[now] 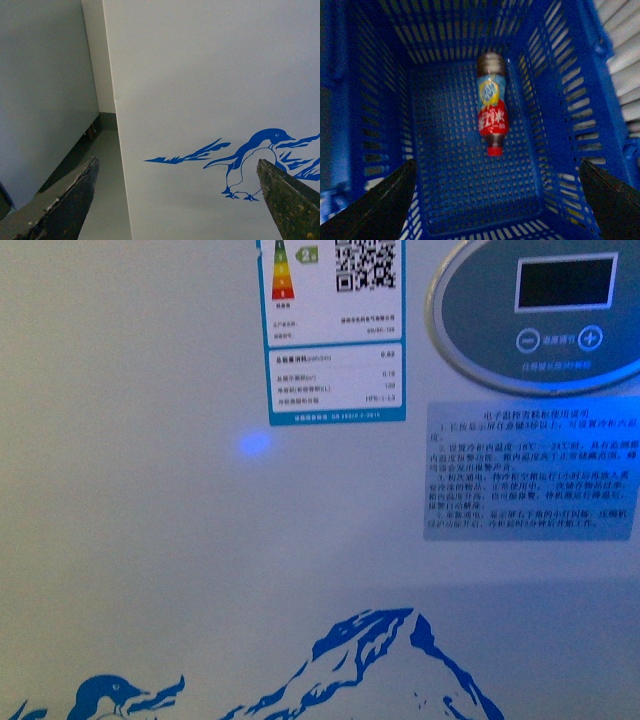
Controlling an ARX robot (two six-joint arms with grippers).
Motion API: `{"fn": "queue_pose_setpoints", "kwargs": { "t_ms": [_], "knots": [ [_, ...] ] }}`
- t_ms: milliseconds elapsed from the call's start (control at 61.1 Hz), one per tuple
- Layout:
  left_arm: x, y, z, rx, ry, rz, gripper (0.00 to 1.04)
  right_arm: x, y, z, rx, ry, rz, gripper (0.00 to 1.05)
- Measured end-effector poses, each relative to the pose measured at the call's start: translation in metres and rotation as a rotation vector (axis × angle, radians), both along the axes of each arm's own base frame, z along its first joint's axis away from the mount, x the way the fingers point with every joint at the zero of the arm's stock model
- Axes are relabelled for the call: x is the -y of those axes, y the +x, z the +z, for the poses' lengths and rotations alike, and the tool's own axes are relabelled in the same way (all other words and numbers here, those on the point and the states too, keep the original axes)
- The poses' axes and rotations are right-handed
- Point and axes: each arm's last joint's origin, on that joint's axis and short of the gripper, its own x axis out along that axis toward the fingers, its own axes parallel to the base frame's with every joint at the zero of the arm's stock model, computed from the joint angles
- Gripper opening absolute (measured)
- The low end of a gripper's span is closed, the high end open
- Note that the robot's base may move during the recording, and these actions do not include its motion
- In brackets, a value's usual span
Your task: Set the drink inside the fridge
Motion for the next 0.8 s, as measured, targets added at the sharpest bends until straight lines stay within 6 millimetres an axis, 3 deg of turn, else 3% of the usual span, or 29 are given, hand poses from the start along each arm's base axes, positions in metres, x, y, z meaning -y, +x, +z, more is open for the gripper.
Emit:
{"fn": "queue_pose_setpoints", "kwargs": {
  "t_ms": [147, 540, 802],
  "knots": [
    [0.0, 0.0, 0.0, 0.0, 0.0, 0.0, 0.97, 0.027, 0.044, -0.068, -0.146, -0.008, -0.086, 0.97],
    [0.0, 0.0, 0.0, 0.0, 0.0, 0.0, 0.97, 0.049, 0.104, -0.181, -0.244, -0.027, -0.231, 0.97],
    [0.0, 0.0, 0.0, 0.0, 0.0, 0.0, 0.97, 0.058, 0.123, -0.219, -0.279, 0.005, -0.287, 0.97]
  ]
}}
